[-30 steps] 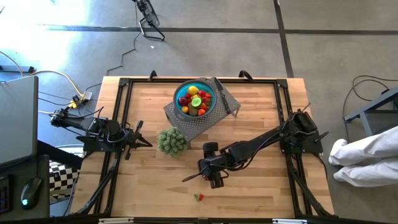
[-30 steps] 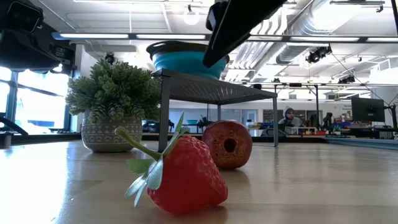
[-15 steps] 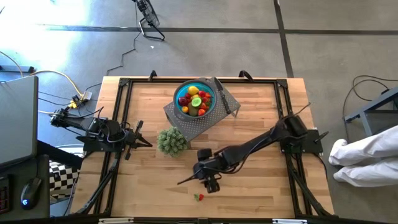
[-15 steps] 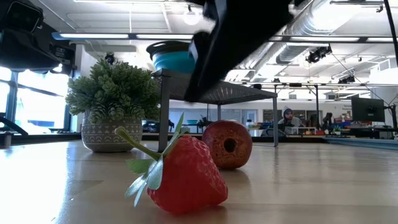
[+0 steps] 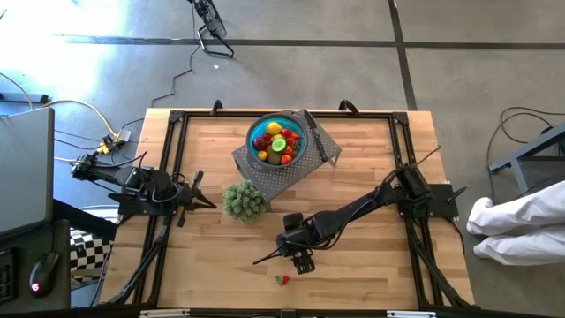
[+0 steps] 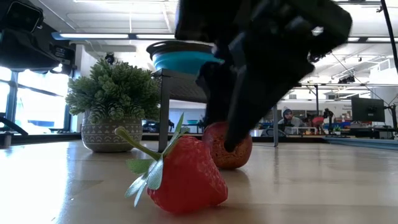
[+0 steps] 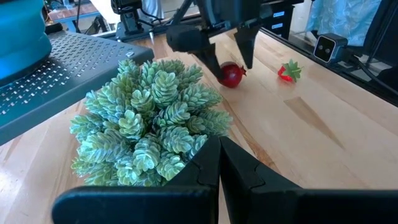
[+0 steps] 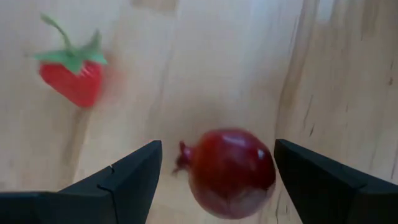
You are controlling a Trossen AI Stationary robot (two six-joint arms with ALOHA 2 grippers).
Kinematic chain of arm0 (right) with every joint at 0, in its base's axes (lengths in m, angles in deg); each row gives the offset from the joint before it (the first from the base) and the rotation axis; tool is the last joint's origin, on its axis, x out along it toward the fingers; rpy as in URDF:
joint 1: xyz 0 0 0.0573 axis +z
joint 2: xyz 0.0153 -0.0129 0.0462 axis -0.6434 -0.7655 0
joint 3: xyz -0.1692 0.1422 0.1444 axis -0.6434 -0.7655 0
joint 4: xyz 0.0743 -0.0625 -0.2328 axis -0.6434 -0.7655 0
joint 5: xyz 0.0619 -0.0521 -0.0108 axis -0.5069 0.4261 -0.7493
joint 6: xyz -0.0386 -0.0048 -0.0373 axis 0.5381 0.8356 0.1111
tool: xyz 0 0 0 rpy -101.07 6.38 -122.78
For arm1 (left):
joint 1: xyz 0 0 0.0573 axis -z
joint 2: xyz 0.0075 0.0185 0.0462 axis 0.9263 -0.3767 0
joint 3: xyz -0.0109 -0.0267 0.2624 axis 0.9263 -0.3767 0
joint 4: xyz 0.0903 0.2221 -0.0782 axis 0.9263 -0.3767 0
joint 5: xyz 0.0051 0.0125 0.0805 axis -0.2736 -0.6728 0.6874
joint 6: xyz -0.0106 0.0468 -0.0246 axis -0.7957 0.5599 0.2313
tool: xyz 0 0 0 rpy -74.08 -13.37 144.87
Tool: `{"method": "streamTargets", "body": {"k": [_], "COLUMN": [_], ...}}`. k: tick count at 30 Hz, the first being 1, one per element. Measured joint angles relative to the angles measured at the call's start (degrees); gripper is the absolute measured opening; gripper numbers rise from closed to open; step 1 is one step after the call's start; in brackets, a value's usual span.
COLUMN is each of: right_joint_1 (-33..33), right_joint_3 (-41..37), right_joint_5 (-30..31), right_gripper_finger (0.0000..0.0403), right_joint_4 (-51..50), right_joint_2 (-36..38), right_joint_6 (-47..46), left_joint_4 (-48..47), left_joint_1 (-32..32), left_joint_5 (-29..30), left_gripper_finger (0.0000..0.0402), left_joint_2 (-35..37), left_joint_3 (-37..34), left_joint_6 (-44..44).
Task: Pick & Place Fruit
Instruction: Put the pomegranate into the blue strainer bowl on the shelf
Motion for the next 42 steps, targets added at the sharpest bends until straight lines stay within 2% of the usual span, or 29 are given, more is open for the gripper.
{"method": "streamTargets", "body": {"k": [12,34,42], "right_joint_1": [-0.3,-0.3,-0.3], "right_joint_3": [-4.5,-4.5,-4.5], "right_joint_5": [0.4,1.2,1.2], "right_gripper_finger": [0.0303,0.0288,0.0246], "right_joint_4": [2.0,4.7,4.7], "right_joint_2": [-0.1,-0.1,-0.1], "right_joint_6": [0.0,-0.5,-0.5], "left_joint_4": [0.0,0.0,0.0], "left_joint_1": [0.0,0.0,0.0], "left_joint_5": [0.0,0.0,0.0], "left_gripper_finger": [0.0002,0.0002,0.0002], "left_joint_2": [0.0,0.0,0.0], "left_joint_3": [0.0,0.0,0.0], "left_joint_6": [0.0,0.1,0.0]}}
